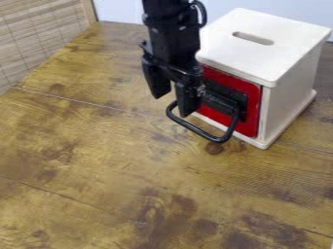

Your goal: Close the drawer

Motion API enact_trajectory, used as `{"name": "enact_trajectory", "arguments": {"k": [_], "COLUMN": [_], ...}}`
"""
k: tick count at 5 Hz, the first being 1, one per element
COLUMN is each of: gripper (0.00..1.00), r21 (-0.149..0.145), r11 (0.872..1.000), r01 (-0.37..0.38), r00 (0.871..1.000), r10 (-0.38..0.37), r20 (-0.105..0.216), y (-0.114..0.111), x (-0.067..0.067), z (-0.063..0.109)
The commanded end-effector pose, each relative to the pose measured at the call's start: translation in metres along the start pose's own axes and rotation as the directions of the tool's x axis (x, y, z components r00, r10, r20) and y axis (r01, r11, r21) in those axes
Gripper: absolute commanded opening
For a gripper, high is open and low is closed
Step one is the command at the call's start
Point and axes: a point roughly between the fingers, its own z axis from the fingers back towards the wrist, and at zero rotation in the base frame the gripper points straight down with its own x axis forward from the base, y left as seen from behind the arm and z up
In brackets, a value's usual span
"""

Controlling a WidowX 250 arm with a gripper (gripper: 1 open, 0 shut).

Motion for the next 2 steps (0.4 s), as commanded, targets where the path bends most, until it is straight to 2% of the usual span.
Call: {"name": "enact_trajectory", "arguments": {"k": [1,2], "gripper": [1.00,1.00], "r21": [0.003,0.000], "r11": [0.999,0.998], "r01": [0.044,0.066], "r00": [0.998,0.997], "r10": [-0.044,-0.066], "r20": [0.043,0.039], "y": [-0.021,-0.038], "x": [0.008,0.008], "z": [0.022,0.025]}}
